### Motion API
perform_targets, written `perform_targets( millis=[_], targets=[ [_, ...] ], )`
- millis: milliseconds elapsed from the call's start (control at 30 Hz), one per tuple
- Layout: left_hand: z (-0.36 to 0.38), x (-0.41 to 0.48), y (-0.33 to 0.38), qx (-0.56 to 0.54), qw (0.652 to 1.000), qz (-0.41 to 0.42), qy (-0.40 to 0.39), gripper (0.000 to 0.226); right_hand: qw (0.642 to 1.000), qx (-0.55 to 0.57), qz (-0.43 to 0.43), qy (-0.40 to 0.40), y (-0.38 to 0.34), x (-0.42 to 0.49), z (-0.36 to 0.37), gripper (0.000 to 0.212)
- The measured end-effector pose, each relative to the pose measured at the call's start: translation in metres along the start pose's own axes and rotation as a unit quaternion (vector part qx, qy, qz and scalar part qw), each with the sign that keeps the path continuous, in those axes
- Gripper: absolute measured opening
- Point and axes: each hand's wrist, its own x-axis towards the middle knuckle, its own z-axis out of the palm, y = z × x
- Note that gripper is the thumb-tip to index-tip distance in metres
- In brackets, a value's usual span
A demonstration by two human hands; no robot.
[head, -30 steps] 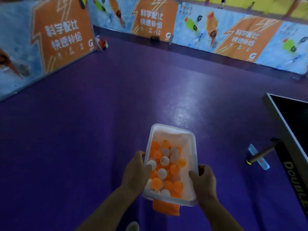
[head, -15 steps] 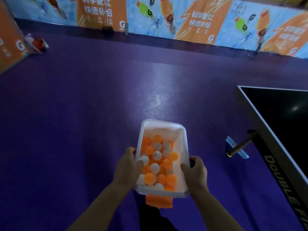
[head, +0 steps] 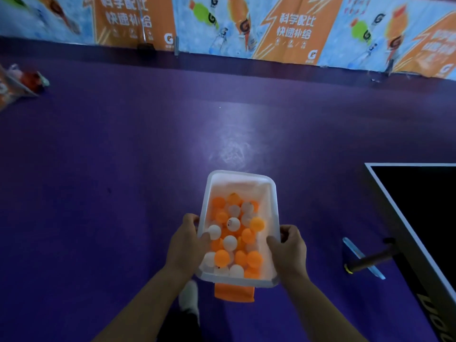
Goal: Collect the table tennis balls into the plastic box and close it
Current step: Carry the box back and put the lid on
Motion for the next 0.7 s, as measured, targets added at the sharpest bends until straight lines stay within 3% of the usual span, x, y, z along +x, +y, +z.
perform_targets(
  millis=[433,700],
  targets=[
    [0.064,0.323,0.149,0.030,0.989,0.102,-0.103,0.039,0.988,0.029,0.086,0.123,-0.087,0.284,0.025,0.022],
    [0.142,0.438,0.236,0.047,0.973,0.139,-0.177,0.043,0.970,0.037,0.144,0.191,-0.097,0.407,-0.009,0.021]
  ],
)
